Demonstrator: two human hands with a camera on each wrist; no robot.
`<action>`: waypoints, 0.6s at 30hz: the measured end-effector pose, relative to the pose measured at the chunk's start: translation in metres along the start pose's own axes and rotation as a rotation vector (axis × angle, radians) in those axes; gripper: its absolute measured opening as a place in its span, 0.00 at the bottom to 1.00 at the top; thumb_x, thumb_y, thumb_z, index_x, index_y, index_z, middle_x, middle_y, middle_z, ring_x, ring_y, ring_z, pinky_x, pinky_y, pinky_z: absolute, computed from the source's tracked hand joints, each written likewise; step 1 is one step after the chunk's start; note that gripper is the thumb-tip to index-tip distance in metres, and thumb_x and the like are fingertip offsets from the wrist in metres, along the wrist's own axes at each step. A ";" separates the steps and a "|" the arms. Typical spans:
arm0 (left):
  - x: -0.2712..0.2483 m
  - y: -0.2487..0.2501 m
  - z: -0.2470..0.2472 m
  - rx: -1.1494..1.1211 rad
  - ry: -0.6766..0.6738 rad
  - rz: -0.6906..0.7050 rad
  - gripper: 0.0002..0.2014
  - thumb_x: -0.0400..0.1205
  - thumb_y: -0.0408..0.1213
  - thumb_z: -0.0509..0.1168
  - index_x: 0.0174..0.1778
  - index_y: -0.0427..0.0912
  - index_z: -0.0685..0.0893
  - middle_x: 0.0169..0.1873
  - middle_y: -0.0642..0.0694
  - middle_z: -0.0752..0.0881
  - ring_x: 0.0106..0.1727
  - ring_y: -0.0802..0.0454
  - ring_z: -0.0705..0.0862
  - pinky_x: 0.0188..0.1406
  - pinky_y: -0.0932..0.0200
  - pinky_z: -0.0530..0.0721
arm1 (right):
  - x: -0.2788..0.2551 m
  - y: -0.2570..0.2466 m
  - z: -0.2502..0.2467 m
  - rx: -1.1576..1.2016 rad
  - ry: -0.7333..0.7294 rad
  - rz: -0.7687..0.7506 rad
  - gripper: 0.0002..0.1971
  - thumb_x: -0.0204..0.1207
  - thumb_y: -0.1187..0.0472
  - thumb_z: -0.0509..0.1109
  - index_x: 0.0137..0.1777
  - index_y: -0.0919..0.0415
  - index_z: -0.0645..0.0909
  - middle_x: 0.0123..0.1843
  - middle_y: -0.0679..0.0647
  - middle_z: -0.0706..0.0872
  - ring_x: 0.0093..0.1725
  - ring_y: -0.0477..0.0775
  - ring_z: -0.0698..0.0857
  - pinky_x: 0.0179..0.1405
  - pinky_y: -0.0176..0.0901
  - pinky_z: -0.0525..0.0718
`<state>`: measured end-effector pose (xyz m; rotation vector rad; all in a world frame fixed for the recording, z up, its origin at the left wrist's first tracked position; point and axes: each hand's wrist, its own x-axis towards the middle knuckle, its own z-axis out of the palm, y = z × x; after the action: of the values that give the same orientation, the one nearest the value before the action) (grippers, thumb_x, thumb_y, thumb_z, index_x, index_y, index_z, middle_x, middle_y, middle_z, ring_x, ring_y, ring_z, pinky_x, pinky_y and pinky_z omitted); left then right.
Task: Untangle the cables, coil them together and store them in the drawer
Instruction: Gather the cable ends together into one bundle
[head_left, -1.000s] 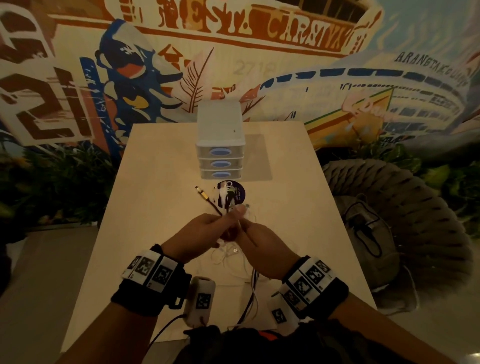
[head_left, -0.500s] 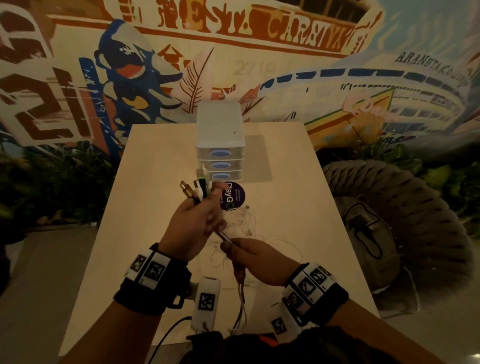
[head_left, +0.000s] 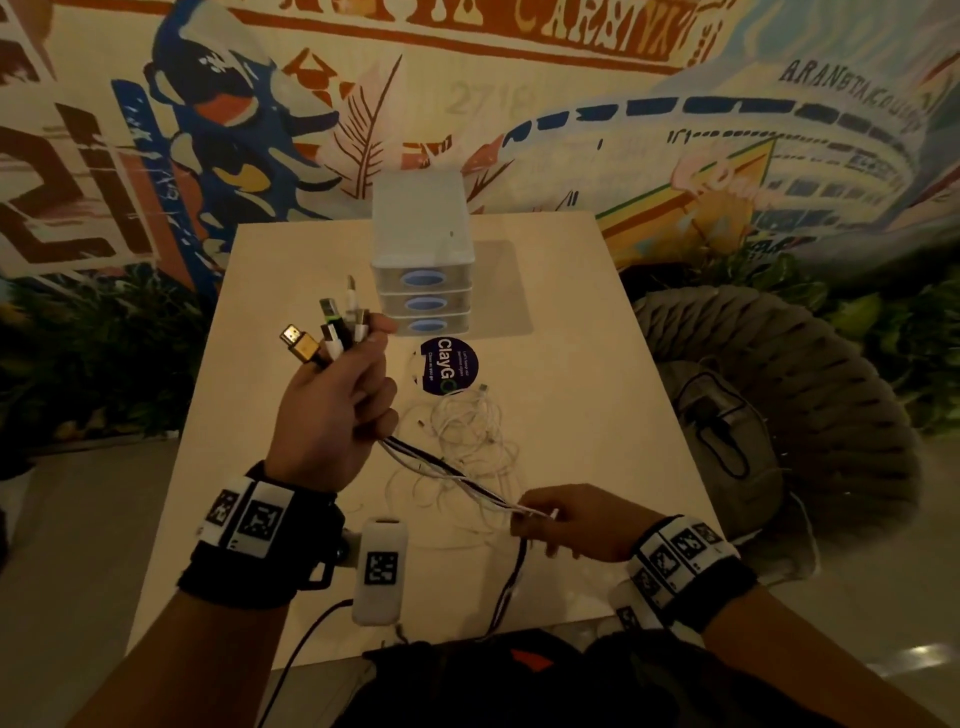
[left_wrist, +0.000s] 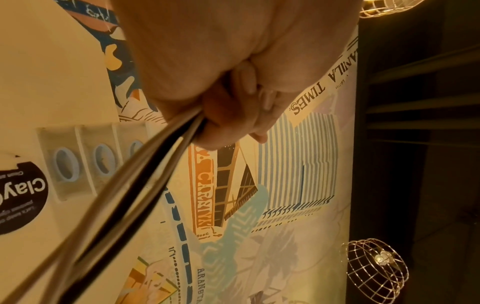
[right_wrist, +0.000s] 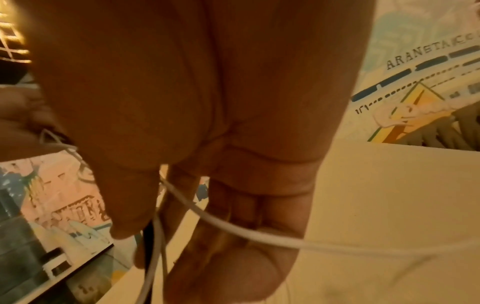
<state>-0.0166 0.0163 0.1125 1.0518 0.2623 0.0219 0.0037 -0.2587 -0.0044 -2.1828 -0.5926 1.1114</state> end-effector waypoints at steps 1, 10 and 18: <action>0.000 0.002 0.000 -0.009 -0.010 0.003 0.11 0.91 0.34 0.55 0.52 0.46 0.82 0.23 0.52 0.59 0.20 0.58 0.55 0.18 0.66 0.55 | -0.002 0.003 -0.001 0.011 -0.002 0.013 0.11 0.84 0.39 0.66 0.56 0.42 0.84 0.44 0.46 0.89 0.39 0.44 0.89 0.38 0.38 0.86; -0.005 0.016 -0.007 -0.019 -0.069 0.010 0.11 0.91 0.37 0.54 0.50 0.50 0.81 0.22 0.53 0.59 0.21 0.57 0.51 0.19 0.66 0.53 | -0.036 0.066 0.027 -0.129 0.003 0.158 0.20 0.84 0.34 0.60 0.47 0.45 0.87 0.41 0.47 0.84 0.37 0.40 0.80 0.45 0.39 0.77; -0.008 0.008 -0.015 0.019 -0.050 -0.037 0.12 0.91 0.36 0.54 0.49 0.49 0.82 0.22 0.53 0.60 0.19 0.59 0.55 0.18 0.68 0.54 | -0.061 0.098 0.063 0.044 0.186 0.249 0.22 0.75 0.31 0.70 0.38 0.49 0.83 0.33 0.41 0.83 0.36 0.42 0.82 0.43 0.36 0.79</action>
<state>-0.0268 0.0319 0.1145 1.0644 0.2368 -0.0402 -0.0710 -0.3466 -0.0669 -2.3346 -0.2179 1.0176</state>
